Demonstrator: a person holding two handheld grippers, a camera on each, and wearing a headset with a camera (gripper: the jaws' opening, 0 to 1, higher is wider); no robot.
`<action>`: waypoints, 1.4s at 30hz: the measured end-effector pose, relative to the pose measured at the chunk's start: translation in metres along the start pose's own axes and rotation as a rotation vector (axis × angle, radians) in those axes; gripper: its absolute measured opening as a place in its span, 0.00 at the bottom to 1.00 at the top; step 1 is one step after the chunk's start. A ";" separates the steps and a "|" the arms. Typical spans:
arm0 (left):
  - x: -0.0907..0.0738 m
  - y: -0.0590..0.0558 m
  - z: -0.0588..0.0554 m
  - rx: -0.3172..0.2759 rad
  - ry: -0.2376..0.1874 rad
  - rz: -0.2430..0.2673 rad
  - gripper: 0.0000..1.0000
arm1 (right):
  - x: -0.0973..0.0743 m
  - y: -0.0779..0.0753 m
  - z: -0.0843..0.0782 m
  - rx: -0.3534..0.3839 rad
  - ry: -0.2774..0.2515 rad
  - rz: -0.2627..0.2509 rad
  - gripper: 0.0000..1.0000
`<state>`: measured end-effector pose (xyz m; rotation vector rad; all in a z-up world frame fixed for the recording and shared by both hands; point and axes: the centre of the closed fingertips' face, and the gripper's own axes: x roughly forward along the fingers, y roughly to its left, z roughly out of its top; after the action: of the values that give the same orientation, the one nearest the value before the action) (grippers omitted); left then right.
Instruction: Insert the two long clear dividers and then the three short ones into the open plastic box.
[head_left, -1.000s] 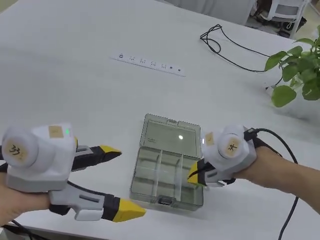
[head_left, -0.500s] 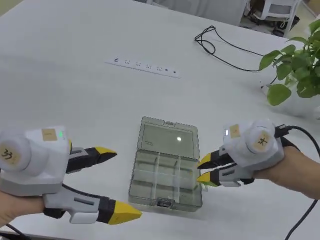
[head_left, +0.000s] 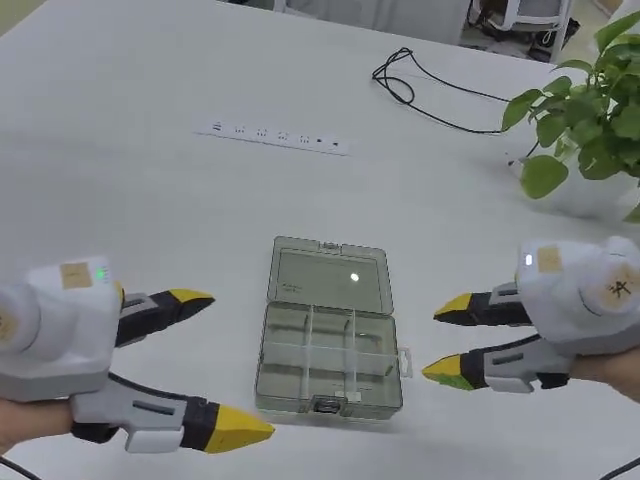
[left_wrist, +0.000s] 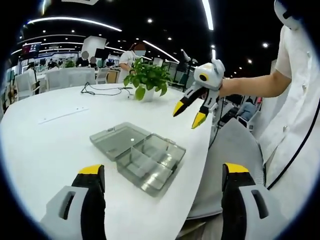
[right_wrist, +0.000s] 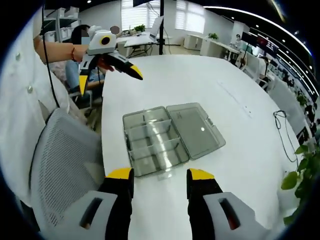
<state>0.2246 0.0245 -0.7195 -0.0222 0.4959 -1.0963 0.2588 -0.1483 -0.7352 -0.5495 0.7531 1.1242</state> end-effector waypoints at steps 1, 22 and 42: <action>0.000 0.000 0.000 0.002 0.002 0.000 1.00 | -0.003 0.001 -0.001 0.019 -0.019 -0.005 0.46; 0.002 -0.004 -0.008 0.005 0.034 -0.015 1.00 | -0.018 0.015 -0.023 0.213 -0.183 -0.038 0.77; 0.000 -0.006 -0.014 -0.001 0.051 -0.024 1.00 | -0.013 0.025 -0.026 0.215 -0.176 -0.014 0.82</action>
<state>0.2144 0.0249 -0.7307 -0.0012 0.5432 -1.1218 0.2257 -0.1667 -0.7421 -0.2706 0.7055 1.0487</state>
